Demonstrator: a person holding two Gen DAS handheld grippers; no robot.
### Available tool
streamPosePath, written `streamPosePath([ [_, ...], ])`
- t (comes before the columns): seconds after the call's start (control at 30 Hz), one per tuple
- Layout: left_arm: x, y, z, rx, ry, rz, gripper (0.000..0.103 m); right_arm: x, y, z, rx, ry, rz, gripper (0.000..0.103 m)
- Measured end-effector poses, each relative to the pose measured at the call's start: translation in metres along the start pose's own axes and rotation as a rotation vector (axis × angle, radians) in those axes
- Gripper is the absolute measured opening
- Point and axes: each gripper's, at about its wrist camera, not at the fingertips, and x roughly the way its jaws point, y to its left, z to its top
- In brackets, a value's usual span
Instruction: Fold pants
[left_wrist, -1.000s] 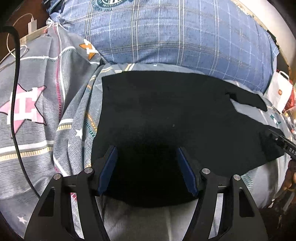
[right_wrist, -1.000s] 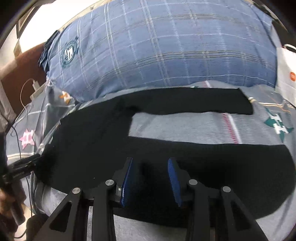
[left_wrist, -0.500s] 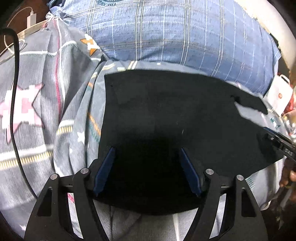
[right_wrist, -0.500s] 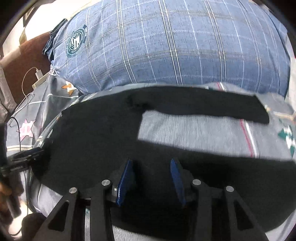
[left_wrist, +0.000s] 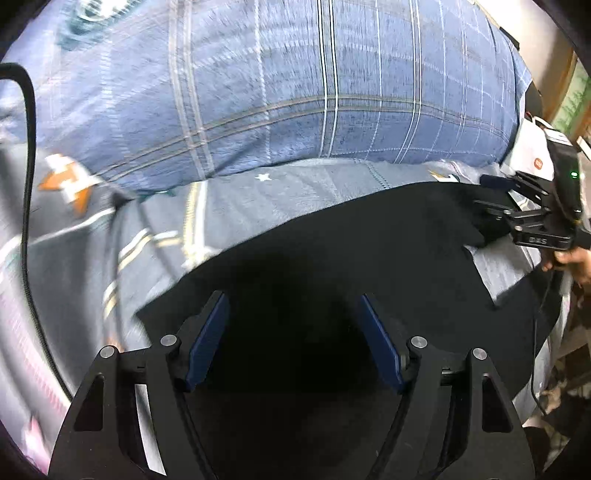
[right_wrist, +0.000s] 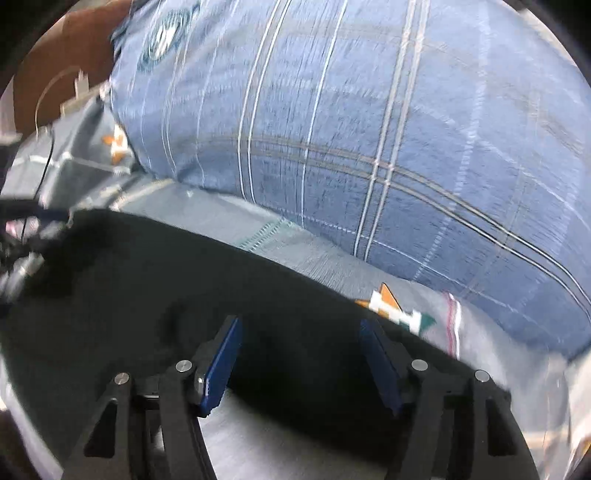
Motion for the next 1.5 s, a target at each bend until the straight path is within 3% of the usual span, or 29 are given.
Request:
streamPosePath([
  [0.13,0.033,0.012,0.022,0.034,0.062,-0.018,0.073,0.032,-0.013,0.011,-0.078,0.04,0.049,0.064],
  [0.27,0.057,0.009,0.035,0.137,0.094,-0.014,0.073,0.059,-0.021,0.02,-0.12,0.088,0.122,0.069],
  [0.3,0.061,0.005,0.04,0.177,0.078,-0.014,0.079,0.063,-0.025,0.023,-0.109,0.086,0.139,0.07],
  [0.4,0.07,0.001,0.049,0.201,0.078,-0.047,0.08,0.076,-0.037,0.03,-0.031,0.111,0.224,0.069],
  [0.5,0.079,-0.002,0.053,0.209,0.075,-0.063,0.079,0.077,-0.031,0.031,-0.028,0.092,0.269,0.045],
  [0.57,0.076,-0.011,0.053,0.247,0.065,-0.095,0.052,0.071,-0.019,0.032,-0.07,0.072,0.249,0.022],
  [0.63,0.072,-0.023,0.05,0.279,0.056,-0.096,0.022,0.065,-0.008,0.032,-0.11,0.07,0.186,0.013],
  [0.7,0.065,-0.031,0.046,0.3,0.044,-0.074,0.01,0.051,0.001,0.032,-0.15,0.053,0.119,0.011],
  [0.8,0.036,-0.041,0.032,0.302,-0.018,-0.068,0.01,0.017,0.008,0.028,-0.151,-0.014,0.074,0.01],
  [0.93,-0.031,-0.057,0.0,0.303,-0.128,-0.117,0.009,-0.051,0.022,-0.001,-0.12,-0.113,0.036,0.009],
  [1.0,-0.07,-0.072,-0.033,0.341,-0.179,-0.152,0.009,-0.09,0.032,-0.026,-0.111,-0.157,0.036,0.009],
  [1.13,-0.094,-0.103,-0.099,0.348,-0.163,-0.195,0.009,-0.146,0.057,-0.09,-0.035,-0.206,0.089,0.008],
  [1.27,-0.071,-0.111,-0.135,0.297,-0.087,-0.176,0.009,-0.141,0.079,-0.147,0.039,-0.124,0.128,0.005],
  [1.33,-0.055,-0.105,-0.142,0.238,-0.049,-0.176,0.009,-0.127,0.088,-0.167,0.071,-0.076,0.096,0.005],
  [1.43,-0.067,-0.094,-0.151,0.132,-0.045,-0.173,0.009,-0.114,0.084,-0.182,0.155,-0.061,0.06,0.006],
  [1.5,-0.087,-0.084,-0.153,0.052,-0.071,-0.205,0.012,-0.125,0.082,-0.182,0.222,-0.071,0.087,0.019],
])
